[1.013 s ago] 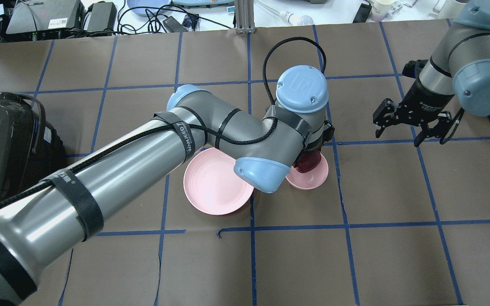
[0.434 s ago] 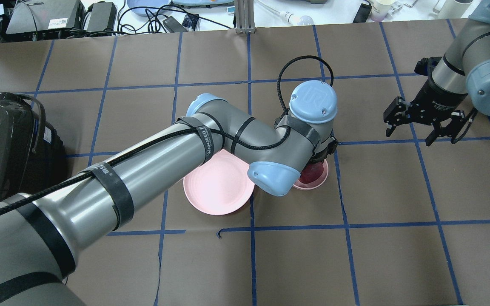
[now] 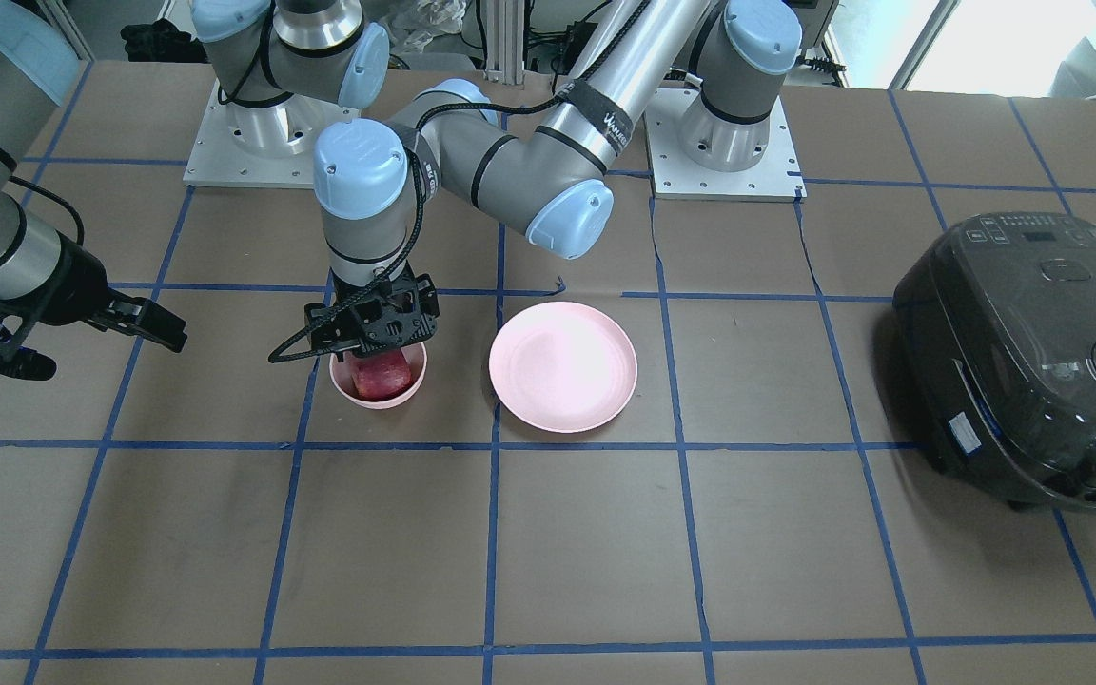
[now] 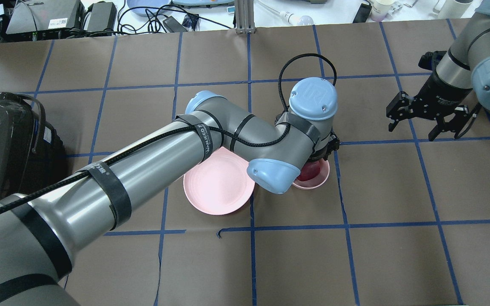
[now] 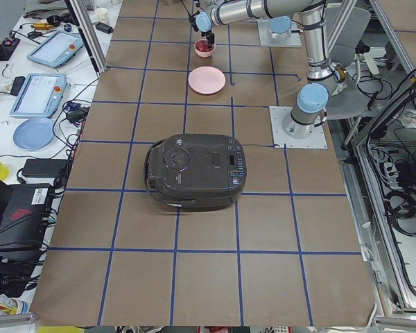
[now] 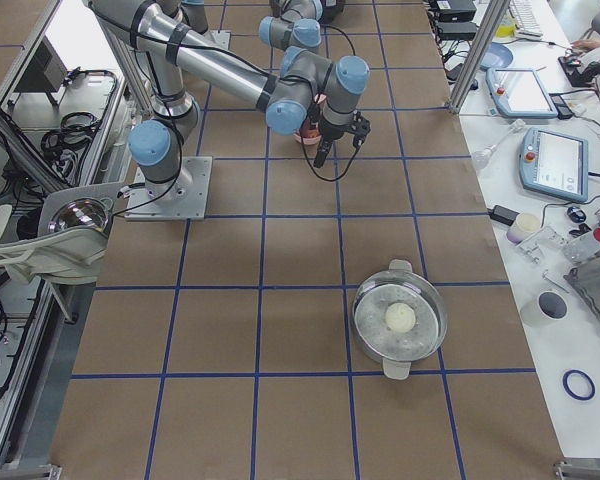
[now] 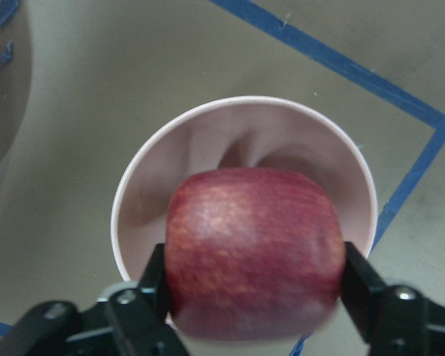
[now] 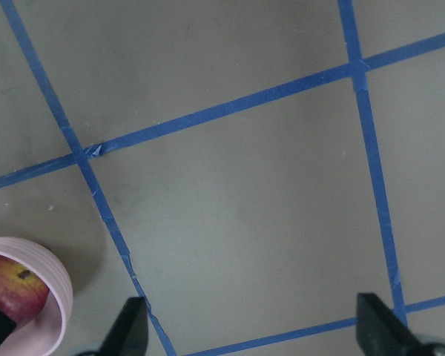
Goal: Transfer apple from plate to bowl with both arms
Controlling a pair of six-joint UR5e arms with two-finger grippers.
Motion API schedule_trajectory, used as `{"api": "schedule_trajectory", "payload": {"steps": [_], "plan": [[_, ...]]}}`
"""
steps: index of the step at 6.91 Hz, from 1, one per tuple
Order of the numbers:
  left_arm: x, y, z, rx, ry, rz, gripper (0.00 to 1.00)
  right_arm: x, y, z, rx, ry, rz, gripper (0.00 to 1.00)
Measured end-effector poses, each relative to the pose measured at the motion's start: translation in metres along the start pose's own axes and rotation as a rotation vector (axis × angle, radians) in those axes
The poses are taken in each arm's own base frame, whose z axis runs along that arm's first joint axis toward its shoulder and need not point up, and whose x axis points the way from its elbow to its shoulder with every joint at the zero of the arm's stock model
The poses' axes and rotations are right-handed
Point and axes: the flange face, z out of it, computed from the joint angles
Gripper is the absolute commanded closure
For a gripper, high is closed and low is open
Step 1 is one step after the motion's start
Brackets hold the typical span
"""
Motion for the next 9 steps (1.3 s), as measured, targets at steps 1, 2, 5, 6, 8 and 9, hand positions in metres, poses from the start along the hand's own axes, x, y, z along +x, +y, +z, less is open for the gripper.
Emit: {"api": "schedule_trajectory", "payload": {"steps": [1,2,5,6,8,9], "plan": [[-0.011,-0.017,-0.026,-0.007,-0.016,0.059,0.00,-0.003,0.001,-0.021,0.023,0.001,-0.003,0.00],[-0.026,-0.034,-0.063,-0.019,-0.033,0.115,0.00,-0.007,0.007,-0.051,0.042,-0.001,-0.009,0.00],[-0.085,-0.040,-0.191,-0.043,-0.057,0.325,0.00,-0.053,0.042,-0.114,0.081,-0.004,-0.056,0.00],[-0.112,-0.037,-0.227,-0.045,-0.061,0.377,0.00,-0.078,0.059,-0.121,0.098,0.004,-0.088,0.00],[-0.177,-0.066,-0.276,-0.040,-0.073,0.424,0.00,-0.112,0.090,-0.132,0.129,0.020,-0.124,0.00],[-0.211,-0.097,-0.289,-0.021,-0.077,0.416,0.00,-0.118,0.098,-0.135,0.136,0.029,-0.133,0.00]]}}
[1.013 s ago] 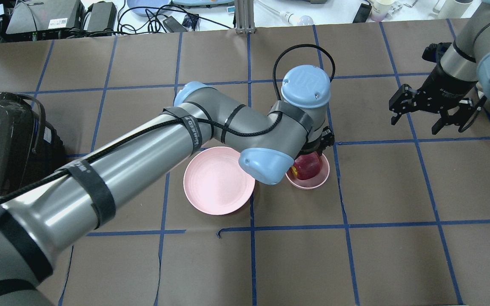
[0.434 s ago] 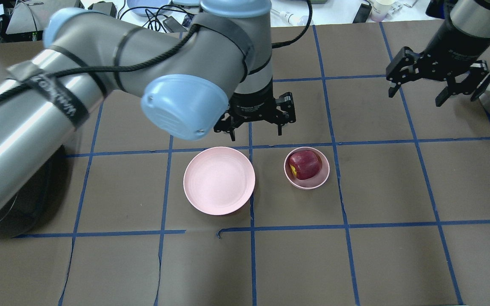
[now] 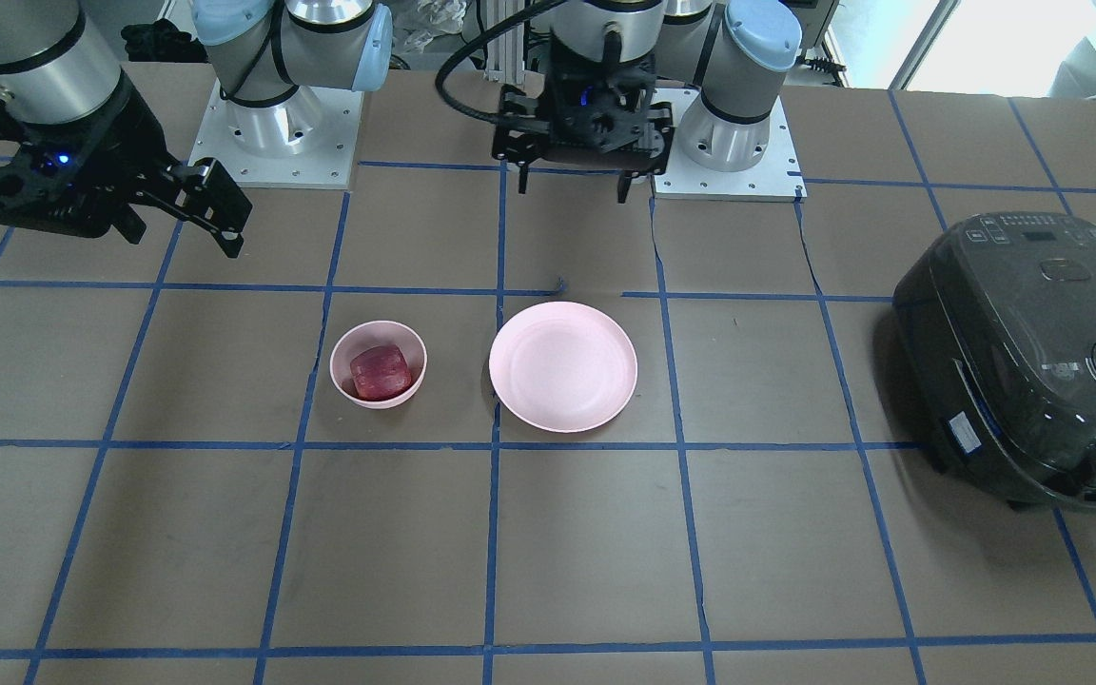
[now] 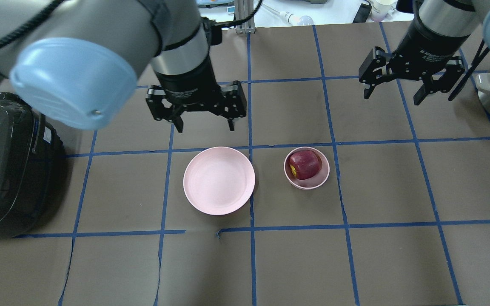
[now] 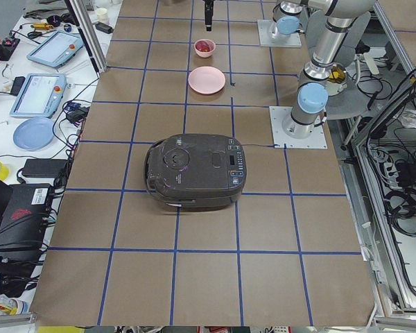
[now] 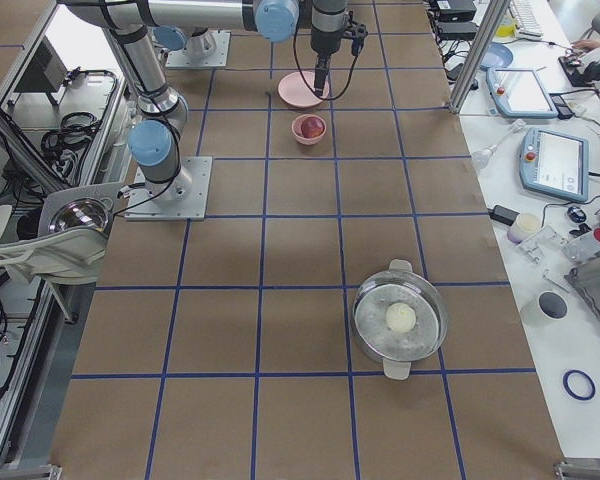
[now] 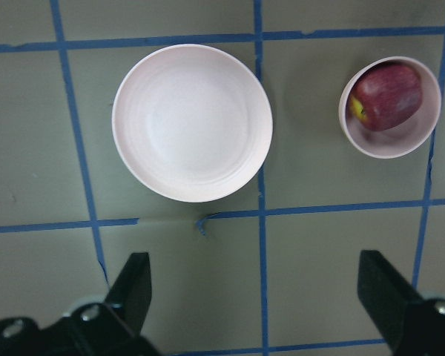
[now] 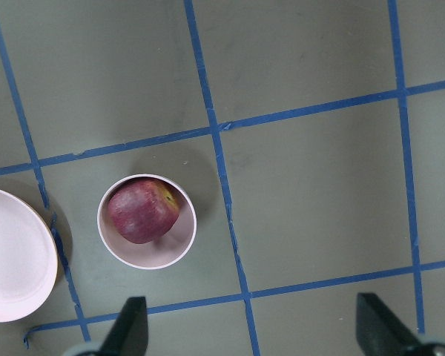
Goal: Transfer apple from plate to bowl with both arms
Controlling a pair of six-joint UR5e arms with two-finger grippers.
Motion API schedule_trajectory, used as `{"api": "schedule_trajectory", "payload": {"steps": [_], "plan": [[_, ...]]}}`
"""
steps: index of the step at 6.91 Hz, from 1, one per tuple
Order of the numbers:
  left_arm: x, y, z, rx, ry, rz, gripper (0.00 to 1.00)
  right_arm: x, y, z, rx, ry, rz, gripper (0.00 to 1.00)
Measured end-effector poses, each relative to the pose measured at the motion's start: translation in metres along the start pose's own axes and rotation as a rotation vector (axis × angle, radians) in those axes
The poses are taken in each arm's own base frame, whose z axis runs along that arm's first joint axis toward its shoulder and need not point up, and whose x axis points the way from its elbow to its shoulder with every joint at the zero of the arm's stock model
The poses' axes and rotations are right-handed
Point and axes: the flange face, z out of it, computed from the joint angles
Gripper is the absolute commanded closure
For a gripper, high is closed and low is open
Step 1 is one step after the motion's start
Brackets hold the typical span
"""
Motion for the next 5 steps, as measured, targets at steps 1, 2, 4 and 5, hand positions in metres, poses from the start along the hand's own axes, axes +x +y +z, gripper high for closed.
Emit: {"api": "schedule_trajectory", "payload": {"steps": [1,2,4,5], "plan": [[-0.036,-0.013,-0.007,0.027,-0.003,-0.008,0.00,-0.005,0.004,-0.001,0.002,0.007,-0.009,0.00],[-0.057,-0.023,-0.012,0.059,-0.003,-0.014,0.00,-0.007,0.006,-0.001,0.001,0.011,-0.014,0.00],[-0.068,-0.028,-0.012,0.088,-0.003,-0.019,0.00,-0.008,0.007,-0.001,-0.004,0.012,-0.017,0.00],[-0.069,-0.027,-0.011,0.091,-0.003,-0.018,0.00,-0.008,0.007,0.000,-0.005,0.014,-0.018,0.00]]}}
